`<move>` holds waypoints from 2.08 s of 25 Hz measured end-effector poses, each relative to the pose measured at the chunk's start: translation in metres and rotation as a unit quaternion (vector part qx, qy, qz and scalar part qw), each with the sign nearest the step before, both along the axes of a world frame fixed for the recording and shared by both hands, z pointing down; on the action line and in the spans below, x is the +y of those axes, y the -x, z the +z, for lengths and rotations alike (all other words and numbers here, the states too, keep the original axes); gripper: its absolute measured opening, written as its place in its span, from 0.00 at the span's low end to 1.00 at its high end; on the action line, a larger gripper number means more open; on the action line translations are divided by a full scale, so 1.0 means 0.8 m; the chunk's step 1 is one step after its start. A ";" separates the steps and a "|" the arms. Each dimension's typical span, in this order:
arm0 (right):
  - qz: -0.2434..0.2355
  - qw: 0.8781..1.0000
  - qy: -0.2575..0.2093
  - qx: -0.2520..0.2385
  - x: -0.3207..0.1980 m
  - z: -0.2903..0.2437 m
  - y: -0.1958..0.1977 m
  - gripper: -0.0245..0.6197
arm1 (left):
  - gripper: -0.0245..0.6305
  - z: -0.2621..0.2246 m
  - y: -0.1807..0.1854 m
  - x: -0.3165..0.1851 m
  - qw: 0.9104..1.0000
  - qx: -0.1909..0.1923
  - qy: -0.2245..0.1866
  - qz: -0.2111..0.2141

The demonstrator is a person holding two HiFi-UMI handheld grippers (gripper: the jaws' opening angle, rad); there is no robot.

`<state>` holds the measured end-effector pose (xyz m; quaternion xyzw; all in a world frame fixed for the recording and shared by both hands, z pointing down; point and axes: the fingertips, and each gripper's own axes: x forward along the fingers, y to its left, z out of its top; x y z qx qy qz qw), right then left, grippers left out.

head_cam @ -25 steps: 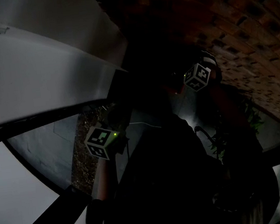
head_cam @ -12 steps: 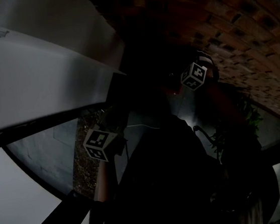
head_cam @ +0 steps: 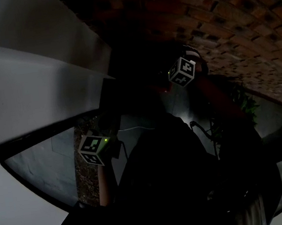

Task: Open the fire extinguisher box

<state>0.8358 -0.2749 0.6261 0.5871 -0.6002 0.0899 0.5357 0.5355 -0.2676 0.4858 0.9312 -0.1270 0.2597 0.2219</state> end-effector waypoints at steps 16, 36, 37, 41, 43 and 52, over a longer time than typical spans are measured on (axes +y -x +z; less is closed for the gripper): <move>-0.097 0.993 -0.015 -0.072 -0.034 -0.029 0.075 0.04 | 0.04 -0.011 0.023 0.013 0.999 -0.004 -0.019 -0.044; -0.373 0.883 -0.062 -0.278 -0.104 -0.147 0.356 0.04 | 0.04 -0.055 0.178 0.014 0.948 0.009 -0.055 -0.312; -0.395 0.872 -0.058 -0.285 -0.104 -0.152 0.378 0.04 | 0.04 -0.058 0.193 0.022 0.940 0.007 -0.058 -0.337; -0.475 0.818 -0.056 -0.321 -0.094 -0.180 0.472 0.04 | 0.04 -0.064 0.260 0.065 0.904 -0.007 -0.068 -0.421; -0.502 0.796 -0.055 -0.333 -0.081 -0.191 0.514 0.04 | 0.04 -0.063 0.292 0.091 0.888 -0.011 -0.070 -0.455; -0.612 0.698 -0.032 -0.369 0.020 -0.246 0.674 0.04 | 0.04 -0.064 0.424 0.203 0.802 0.010 -0.083 -0.591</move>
